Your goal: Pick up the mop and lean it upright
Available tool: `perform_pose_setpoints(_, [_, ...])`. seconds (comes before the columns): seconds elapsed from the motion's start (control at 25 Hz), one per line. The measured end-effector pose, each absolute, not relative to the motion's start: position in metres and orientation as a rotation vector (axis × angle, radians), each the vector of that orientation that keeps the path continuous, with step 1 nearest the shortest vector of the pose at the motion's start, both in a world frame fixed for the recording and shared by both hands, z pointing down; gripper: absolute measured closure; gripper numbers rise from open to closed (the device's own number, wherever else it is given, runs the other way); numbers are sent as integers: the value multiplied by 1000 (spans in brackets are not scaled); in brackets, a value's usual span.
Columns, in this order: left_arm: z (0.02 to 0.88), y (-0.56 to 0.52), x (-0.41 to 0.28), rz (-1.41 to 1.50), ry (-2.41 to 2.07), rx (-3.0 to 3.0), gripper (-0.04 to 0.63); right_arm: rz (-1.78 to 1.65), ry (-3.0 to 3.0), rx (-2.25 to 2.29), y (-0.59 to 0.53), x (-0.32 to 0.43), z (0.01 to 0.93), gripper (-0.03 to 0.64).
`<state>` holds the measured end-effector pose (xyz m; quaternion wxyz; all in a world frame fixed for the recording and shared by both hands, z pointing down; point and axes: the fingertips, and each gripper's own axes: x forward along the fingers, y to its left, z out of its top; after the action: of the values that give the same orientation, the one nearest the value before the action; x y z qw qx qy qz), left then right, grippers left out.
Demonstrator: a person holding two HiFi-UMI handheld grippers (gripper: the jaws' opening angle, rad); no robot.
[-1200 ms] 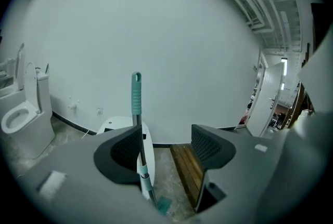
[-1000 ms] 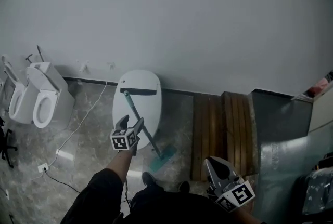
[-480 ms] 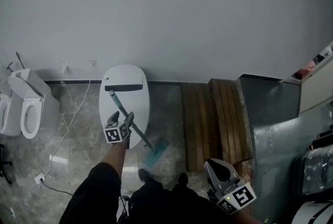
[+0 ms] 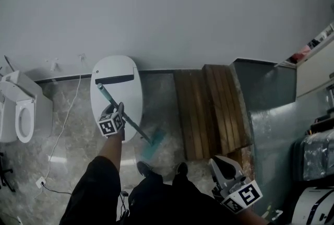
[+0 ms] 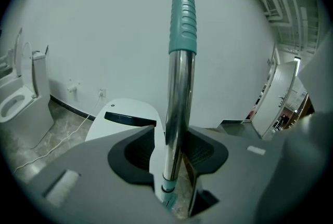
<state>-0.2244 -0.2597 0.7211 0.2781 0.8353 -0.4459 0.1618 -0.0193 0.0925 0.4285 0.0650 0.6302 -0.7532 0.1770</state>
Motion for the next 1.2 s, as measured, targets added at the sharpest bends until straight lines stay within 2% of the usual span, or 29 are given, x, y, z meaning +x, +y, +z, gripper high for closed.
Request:
perform_pose_setpoints(0.12, [721, -259, -219, 436, -1192, 2269, 489, 540, -2266, 1905, 98, -18, 429, 611])
perform_pose_setpoints(0.48, [708, -238, -201, 474, -1159, 2358, 489, 530, -2291, 1916, 107, -7, 426, 611])
perform_pose_setpoints(0.92, [673, -150, -109, 542, -914, 2614, 491, 518, -2384, 1921, 119, 19, 420, 611])
perform_pose_setpoints(1.2, [652, -121, -84, 601, -895, 2697, 491, 488, -2440, 1956, 135, 49, 413, 611])
